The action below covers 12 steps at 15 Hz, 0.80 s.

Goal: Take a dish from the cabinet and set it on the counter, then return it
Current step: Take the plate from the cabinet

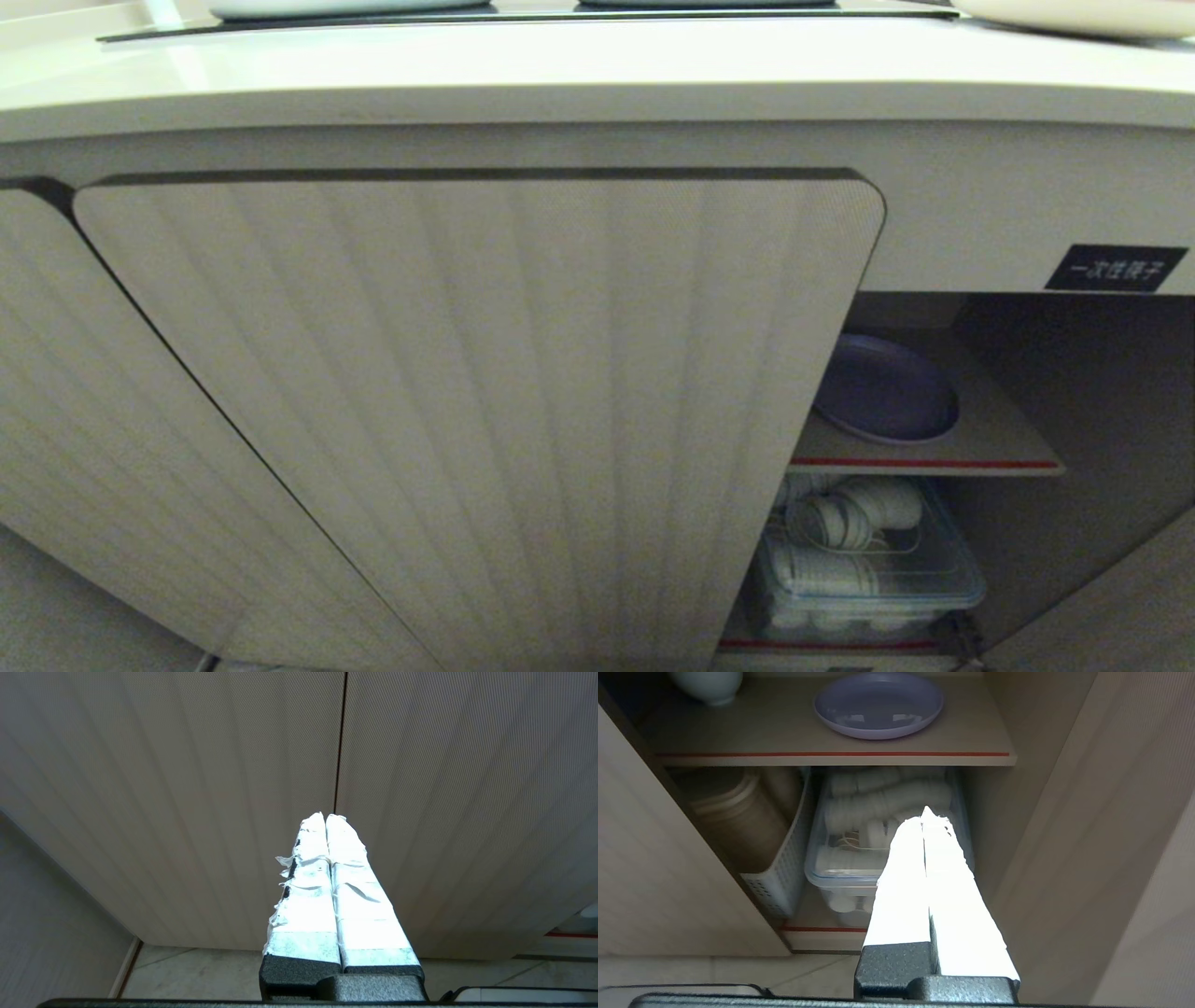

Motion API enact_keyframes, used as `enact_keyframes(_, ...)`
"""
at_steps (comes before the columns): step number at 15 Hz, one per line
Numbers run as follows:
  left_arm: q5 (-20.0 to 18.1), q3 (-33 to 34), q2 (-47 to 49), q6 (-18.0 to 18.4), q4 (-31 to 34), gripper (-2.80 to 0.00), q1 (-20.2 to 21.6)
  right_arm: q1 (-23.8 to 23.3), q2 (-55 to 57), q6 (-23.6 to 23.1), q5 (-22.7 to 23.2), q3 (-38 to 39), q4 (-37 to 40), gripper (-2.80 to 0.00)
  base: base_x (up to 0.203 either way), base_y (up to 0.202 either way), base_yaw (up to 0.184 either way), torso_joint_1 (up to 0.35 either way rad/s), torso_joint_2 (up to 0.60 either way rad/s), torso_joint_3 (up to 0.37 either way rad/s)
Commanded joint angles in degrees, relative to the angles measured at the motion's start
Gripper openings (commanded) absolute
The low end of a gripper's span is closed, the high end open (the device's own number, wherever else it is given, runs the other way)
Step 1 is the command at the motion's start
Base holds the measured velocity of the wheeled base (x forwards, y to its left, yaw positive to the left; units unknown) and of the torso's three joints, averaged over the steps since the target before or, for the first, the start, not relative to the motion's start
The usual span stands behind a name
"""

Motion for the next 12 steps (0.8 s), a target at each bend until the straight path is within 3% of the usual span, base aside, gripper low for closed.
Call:
enact_keyframes(1, 0.02, 0.0, -0.02, -0.02, 0.0, -2.8, 0.0, -0.04, 1.59, -1.09, 0.0, -0.51, -0.25, -2.8, 0.0, 0.0, 0.0, 0.0, 0.0, 0.0)
enact_keyframes(4, 0.02, 0.0, -0.02, -0.03, 0.0, -2.8, 0.0, -0.34, 9.84, -0.61, -0.03, -1.38, -4.97, -2.8, 0.0, 0.0, 0.0, 0.0, 0.0, 0.0)
enact_keyframes(7, 0.02, 0.0, -0.02, -0.02, 0.0, -2.8, 0.0, -3.99, 20.51, 0.88, 0.9, -2.7, -10.25, -2.8, 0.0, 0.0, 0.0, 0.0, 0.0, 0.0)
enact_keyframes(12, 0.02, 0.0, -0.02, -0.02, 0.0, -2.8, 0.0, -11.94, 32.52, 2.7, 7.46, -5.96, -15.22, -2.8, 0.0, 0.0, 0.0, 0.0, 0.0, 0.0)
